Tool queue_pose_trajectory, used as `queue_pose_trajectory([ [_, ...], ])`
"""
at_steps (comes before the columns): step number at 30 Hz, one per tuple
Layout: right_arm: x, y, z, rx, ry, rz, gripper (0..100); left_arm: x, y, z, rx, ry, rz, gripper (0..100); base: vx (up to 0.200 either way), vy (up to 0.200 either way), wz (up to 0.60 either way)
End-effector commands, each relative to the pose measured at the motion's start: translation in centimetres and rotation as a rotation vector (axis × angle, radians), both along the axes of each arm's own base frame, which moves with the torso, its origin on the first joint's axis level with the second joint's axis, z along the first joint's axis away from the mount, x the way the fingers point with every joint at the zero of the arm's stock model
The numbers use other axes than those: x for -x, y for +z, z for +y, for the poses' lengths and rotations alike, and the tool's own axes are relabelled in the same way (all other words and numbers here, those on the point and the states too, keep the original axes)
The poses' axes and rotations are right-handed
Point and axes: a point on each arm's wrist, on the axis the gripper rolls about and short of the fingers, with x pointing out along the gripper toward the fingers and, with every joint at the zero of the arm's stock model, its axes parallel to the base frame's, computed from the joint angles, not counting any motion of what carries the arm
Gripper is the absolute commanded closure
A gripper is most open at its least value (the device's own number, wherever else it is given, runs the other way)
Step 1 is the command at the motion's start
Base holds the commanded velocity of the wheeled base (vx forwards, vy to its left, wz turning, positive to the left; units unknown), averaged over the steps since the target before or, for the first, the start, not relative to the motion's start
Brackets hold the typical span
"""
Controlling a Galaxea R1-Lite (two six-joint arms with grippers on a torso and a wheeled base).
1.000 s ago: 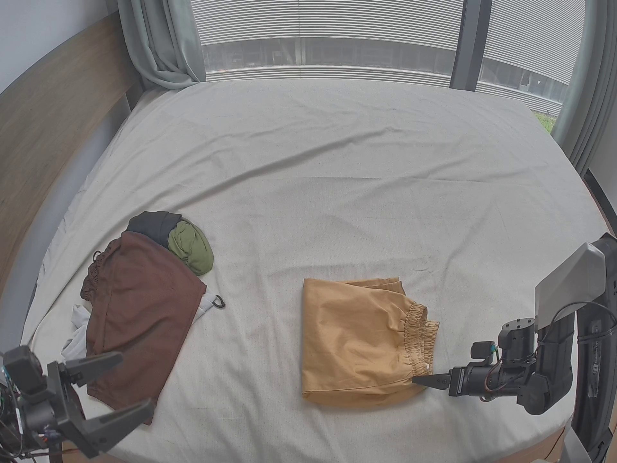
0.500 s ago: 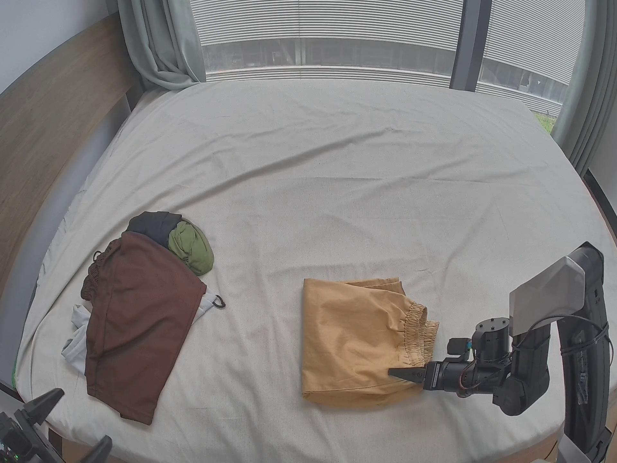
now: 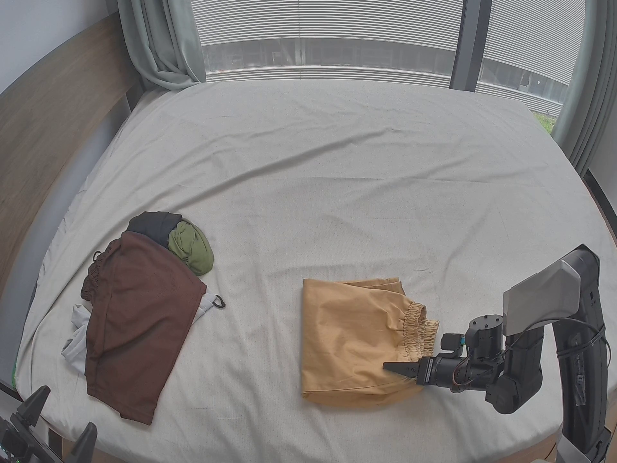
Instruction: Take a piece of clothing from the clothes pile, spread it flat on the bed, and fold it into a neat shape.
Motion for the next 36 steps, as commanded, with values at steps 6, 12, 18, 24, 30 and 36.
queue_pose_trajectory([
  [6,0.01,-0.04,-0.05,0.0,0.001,0.002,100,-0.05,-0.06,0.0,0.0,0.0,0.007,0,0.0,0.0,0.0],
  [12,0.02,0.27,-0.11,-0.002,-0.002,-0.006,100,-0.05,-0.06,0.0,0.0,0.0,0.007,0,0.0,0.0,0.0],
  [18,0.2,0.28,-0.02,0.0,0.003,-0.001,100,-0.05,-0.06,0.0,0.0,0.0,0.007,0,0.0,0.0,0.0],
  [24,0.17,0.15,-0.2,0.001,-0.003,0.003,100,-0.05,-0.06,0.0,0.0,0.0,0.007,0,0.0,0.0,0.0],
  [30,0.16,0.06,-0.29,0.002,-0.006,0.006,100,-0.05,-0.06,0.0,0.0,0.0,0.007,0,0.0,0.0,0.0],
  [36,0.16,-0.03,-0.25,0.003,-0.005,0.007,100,-0.05,-0.06,0.0,0.0,0.0,0.007,0,0.0,0.0,0.0],
])
